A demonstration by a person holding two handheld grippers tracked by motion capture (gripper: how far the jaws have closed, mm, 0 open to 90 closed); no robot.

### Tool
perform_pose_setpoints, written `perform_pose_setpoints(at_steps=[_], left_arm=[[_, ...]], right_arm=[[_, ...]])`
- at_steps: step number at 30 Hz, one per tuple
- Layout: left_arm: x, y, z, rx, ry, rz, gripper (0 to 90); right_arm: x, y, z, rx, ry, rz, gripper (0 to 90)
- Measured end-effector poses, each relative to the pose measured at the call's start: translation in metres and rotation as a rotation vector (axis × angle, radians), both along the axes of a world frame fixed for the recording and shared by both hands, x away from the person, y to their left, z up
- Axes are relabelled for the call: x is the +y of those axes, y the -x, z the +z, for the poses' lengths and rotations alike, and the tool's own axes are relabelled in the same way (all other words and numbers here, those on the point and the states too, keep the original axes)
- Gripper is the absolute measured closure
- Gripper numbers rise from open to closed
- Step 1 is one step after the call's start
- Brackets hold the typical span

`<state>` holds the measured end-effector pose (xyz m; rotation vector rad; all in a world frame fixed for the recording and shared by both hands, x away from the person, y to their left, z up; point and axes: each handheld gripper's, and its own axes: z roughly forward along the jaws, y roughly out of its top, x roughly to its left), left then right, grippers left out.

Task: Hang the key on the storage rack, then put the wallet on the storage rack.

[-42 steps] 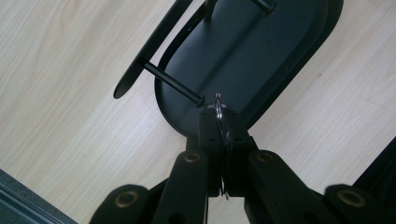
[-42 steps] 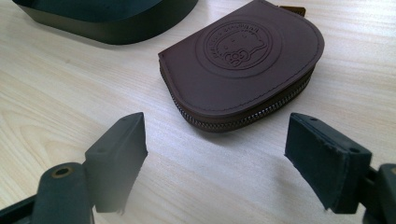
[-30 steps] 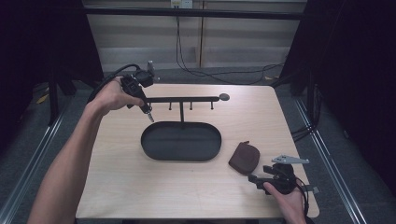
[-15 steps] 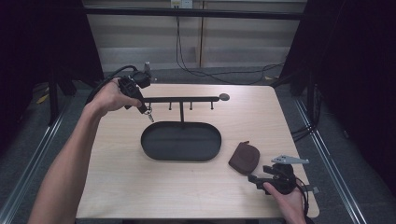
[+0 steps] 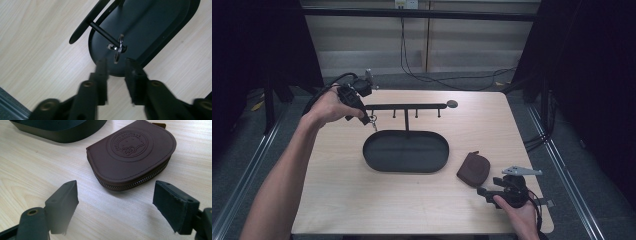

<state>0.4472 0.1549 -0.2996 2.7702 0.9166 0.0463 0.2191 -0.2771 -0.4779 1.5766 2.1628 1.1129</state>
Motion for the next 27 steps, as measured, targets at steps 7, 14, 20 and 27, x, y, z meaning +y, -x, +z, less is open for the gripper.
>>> perform_pose_setpoints(at_steps=[7,14,20,27], left_arm=[[0.005,0.011,-0.001,-0.017,0.063,0.018,51.9],[0.009,0.025,0.0,-0.062,0.112,0.046,42.2],[0.022,0.032,-0.011,-0.065,0.152,0.116,29.5],[0.035,0.048,-0.022,-0.129,0.196,0.147,17.4]], right_arm=[[-0.002,0.0,0.0,0.0,-0.007,-0.002,19.4],[-0.001,0.001,0.0,-0.001,-0.003,0.0,19.4],[-0.001,0.0,0.0,0.0,-0.004,-0.001,19.3],[0.0,0.0,0.0,-0.001,-0.002,-0.002,19.3]])
